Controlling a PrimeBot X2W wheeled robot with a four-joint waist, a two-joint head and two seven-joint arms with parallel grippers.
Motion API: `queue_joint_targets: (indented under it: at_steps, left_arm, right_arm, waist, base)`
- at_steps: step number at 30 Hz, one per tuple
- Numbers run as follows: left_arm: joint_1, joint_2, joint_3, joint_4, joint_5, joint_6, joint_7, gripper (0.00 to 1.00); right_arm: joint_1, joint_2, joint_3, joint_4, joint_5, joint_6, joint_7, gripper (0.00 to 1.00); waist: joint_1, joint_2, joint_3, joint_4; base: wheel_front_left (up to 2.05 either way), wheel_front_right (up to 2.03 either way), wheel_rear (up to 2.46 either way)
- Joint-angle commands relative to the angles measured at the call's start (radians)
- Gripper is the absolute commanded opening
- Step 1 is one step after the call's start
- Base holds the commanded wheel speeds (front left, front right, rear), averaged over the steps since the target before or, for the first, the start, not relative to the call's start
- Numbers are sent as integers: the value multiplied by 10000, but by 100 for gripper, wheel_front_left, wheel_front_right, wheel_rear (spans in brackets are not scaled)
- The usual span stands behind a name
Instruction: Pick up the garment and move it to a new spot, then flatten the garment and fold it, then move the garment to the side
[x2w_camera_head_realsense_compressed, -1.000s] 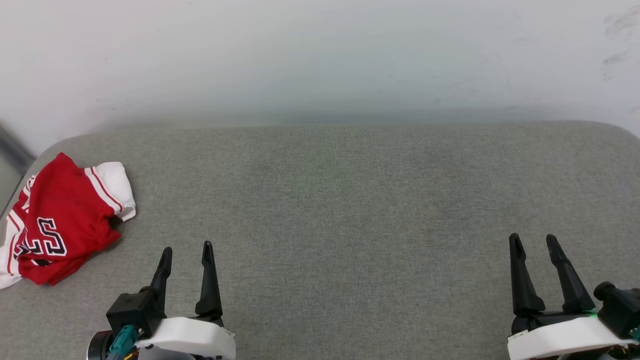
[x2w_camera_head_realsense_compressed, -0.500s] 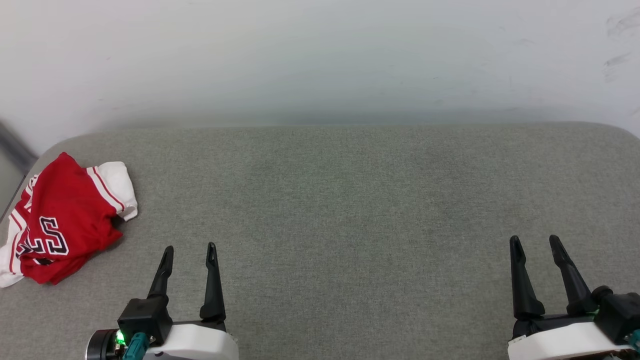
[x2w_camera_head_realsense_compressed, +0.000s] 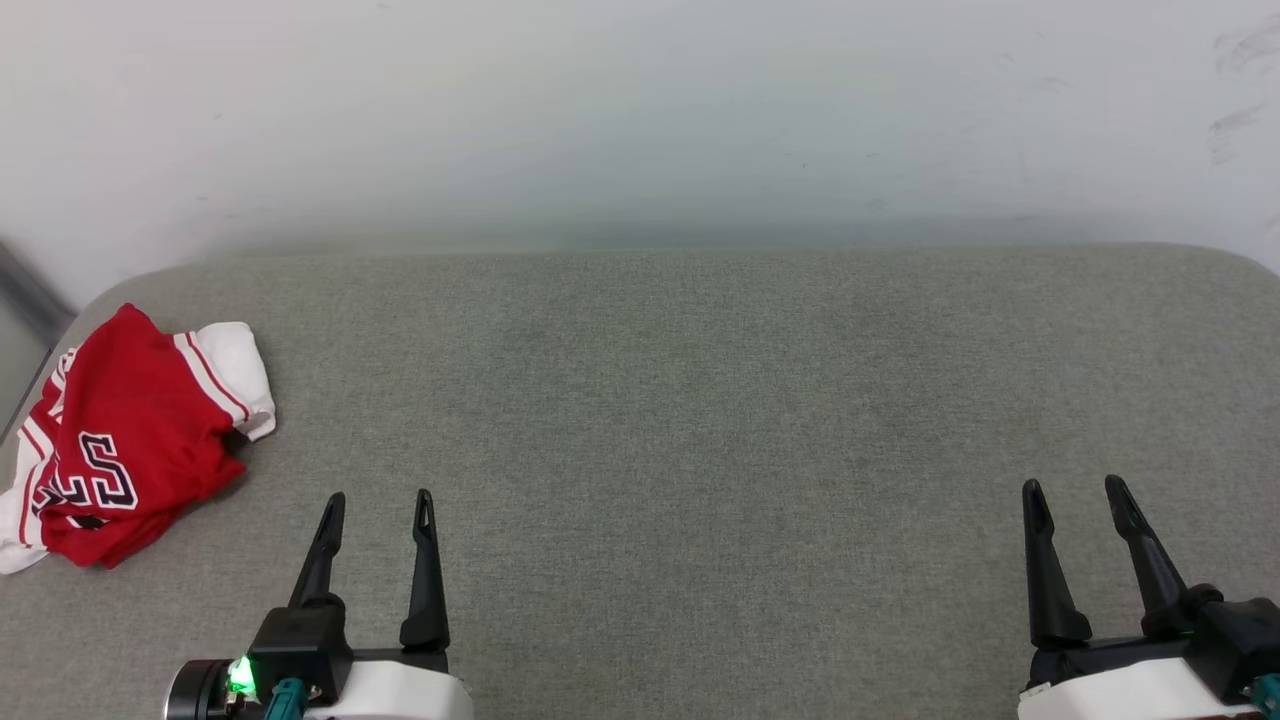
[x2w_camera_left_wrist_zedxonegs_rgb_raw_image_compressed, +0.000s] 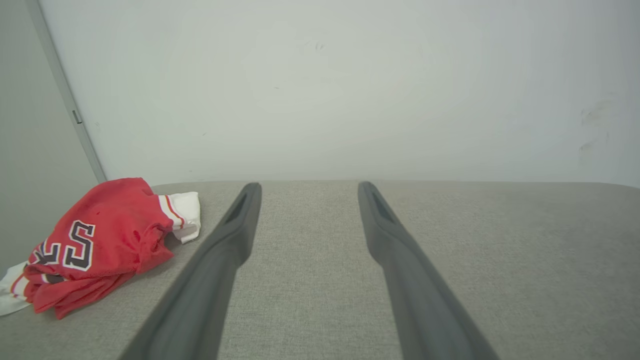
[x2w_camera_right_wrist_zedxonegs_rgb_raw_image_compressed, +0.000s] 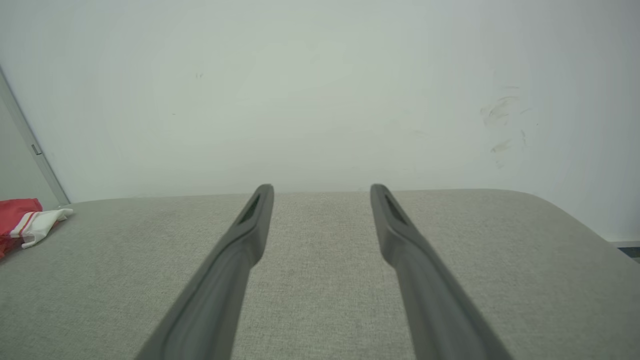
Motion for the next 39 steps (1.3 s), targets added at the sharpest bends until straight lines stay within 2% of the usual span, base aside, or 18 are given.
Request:
queue_joint_targets:
  at_steps: [1,9,22,33,37,38,39]
  left_arm:
    - [134,-16,38,-8,190,-62,-92,100]
    - [125,-46,211,204,-323,-340,-72,100]
    - [-39,-48,243,384,-526,-335,-72,100]
    - [-136,-47,392,420,-494,-151,-72,100]
    - [-180,-46,467,428,-550,-113,-72,100]
    - [-207,-46,492,442,-567,-130,-72,100]
    - [-210,-46,529,439,-576,-105,-72,100]
  right_arm:
    - [141,16,10,-21,-165,-3,-86,100]
    - [181,18,-41,166,294,-3,-71,100]
    - [164,18,-47,95,249,-3,-71,100]
    - [210,16,102,-27,105,-3,-71,100]
    - [235,17,155,-88,22,-3,-71,100]
    - [246,18,136,-111,-25,-3,-69,100]
    - [229,18,194,-118,-55,-3,-71,100]
  waist:
    - [0,-1,5,6]
    - [0,-1,31,4]
    - [0,-1,107,223]
    - [0,-1,208,1465]
    - [0,-1,244,2099]
    - [0,-1,264,2601]
    - [0,-1,265,2743]
  base:
    - [0,0,0]
    - [0,0,0]
    - [0,0,0]
    - [0,0,0]
    - [0,0,0]
    - [0,0,0]
    - [0,0,0]
